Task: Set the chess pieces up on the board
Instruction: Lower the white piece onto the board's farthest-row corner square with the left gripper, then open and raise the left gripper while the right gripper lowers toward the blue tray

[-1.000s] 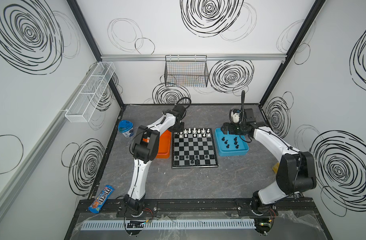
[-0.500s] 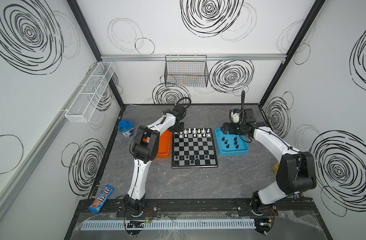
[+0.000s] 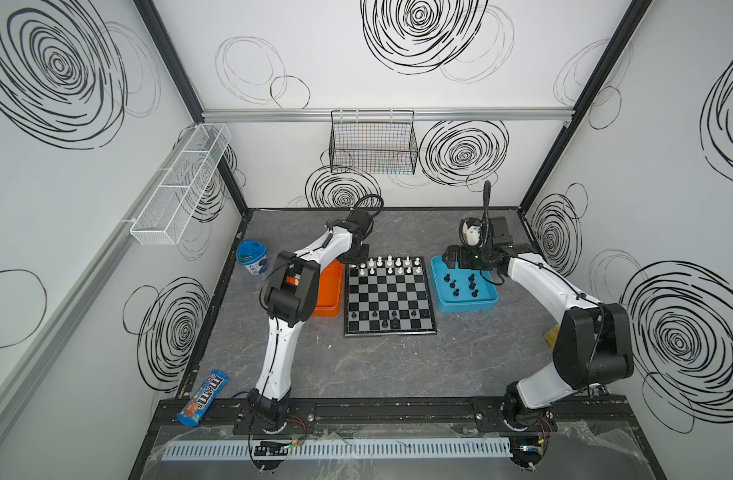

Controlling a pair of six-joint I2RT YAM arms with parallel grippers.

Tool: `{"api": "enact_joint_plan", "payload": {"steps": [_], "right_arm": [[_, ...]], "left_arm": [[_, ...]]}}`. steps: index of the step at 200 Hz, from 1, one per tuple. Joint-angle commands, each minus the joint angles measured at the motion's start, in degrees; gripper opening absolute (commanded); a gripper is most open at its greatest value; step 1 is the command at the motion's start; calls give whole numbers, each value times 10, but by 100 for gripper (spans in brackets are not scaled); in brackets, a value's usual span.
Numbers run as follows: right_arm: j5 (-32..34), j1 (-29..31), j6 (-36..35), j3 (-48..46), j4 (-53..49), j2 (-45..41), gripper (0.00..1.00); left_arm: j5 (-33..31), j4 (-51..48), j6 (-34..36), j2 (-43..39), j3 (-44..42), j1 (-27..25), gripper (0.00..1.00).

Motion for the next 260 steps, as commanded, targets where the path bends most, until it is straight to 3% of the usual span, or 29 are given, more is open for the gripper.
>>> {"api": "enact_joint_plan", "payload": {"steps": [1, 33, 108, 199, 234, 260], "right_arm": [[-2, -4, -4, -5, 11, 0, 100], [-2, -4, -4, -6, 11, 0, 100], [-2, -5, -4, -2, 7, -3, 100], [47, -5, 6, 32, -40, -2, 100], [51, -15, 15, 49, -92, 14, 100], [44, -19, 14, 19, -83, -4, 100]], "left_arm": [[-2, 11, -2, 8, 4, -5, 18], [-4, 11, -2, 7, 4, -4, 26], [-15, 1, -2, -18, 6, -4, 32], [-20, -9, 7, -136, -7, 5, 39], [8, 18, 11, -210, -51, 35, 57], [28, 56, 20, -252, -95, 74, 79]]}}
